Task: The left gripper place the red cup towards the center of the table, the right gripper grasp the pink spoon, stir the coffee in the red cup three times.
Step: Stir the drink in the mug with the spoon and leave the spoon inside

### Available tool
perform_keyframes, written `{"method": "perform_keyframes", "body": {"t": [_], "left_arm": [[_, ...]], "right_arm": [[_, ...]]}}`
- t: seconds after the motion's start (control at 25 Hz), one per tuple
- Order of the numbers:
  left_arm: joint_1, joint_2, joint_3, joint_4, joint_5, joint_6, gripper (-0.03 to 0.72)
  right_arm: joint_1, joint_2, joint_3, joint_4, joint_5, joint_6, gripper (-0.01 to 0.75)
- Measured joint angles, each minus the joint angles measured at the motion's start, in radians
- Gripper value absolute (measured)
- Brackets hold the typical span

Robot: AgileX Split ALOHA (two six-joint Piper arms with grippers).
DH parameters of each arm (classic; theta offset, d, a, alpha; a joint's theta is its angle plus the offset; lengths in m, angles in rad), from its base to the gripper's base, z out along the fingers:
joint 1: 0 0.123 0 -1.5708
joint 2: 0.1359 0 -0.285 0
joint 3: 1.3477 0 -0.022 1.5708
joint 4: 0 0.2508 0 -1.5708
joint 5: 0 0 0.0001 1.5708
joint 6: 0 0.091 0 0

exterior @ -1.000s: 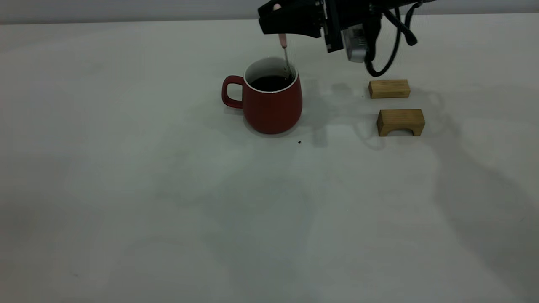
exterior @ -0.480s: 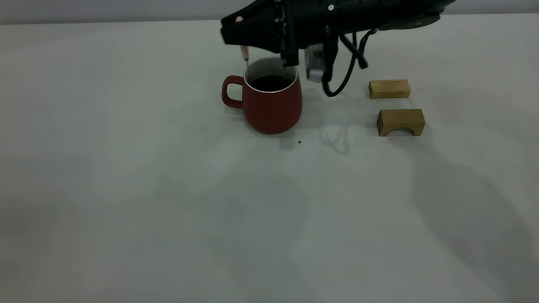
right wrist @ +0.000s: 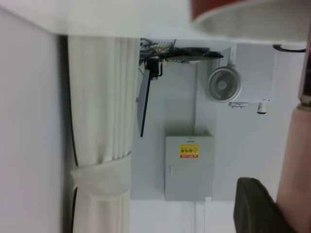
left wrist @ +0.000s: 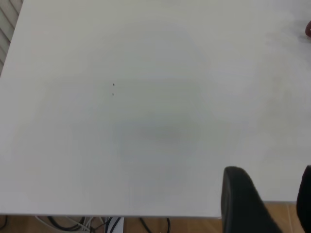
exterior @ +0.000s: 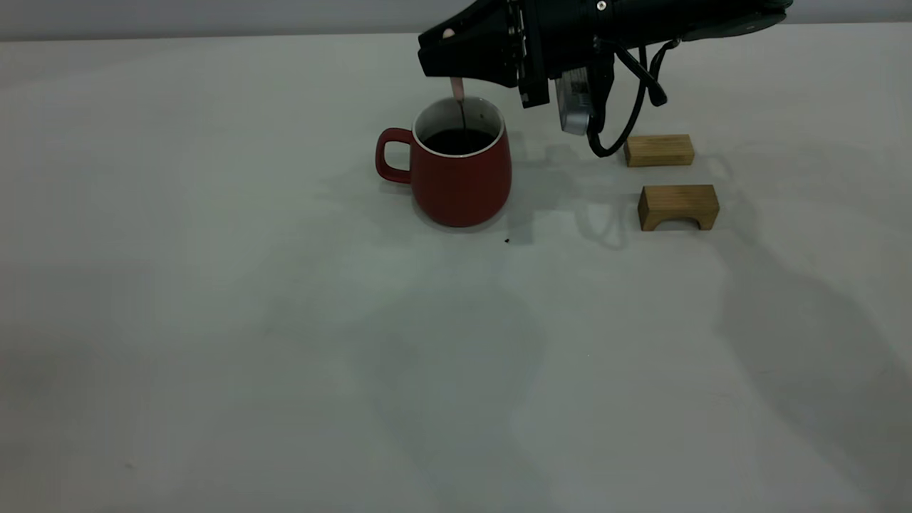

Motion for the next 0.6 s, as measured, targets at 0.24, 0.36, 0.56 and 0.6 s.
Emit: {"method": "perform_keyframes", "body": {"t": [0.24,0.36,0.56,0.6], "left_arm": [[0.0,0.0,0.0,0.0,0.0,0.0,0.355],[0.0,0.0,0.0,0.0,0.0,0.0,0.355],[0.0,0.0,0.0,0.0,0.0,0.0,0.355],[0.0,0.0,0.0,0.0,0.0,0.0,0.355]], "right_arm": [[0.034,0.0,0.0,0.014,0.0,0.041,0.129],[0.058,0.0,0.0,0.053,0.001,0.043,0.129],[0.027,0.0,0.0,0.068,0.002,-0.017,0.129],[0.015,0.0,0.0,0.067,0.001,-0.026,0.129]]}}
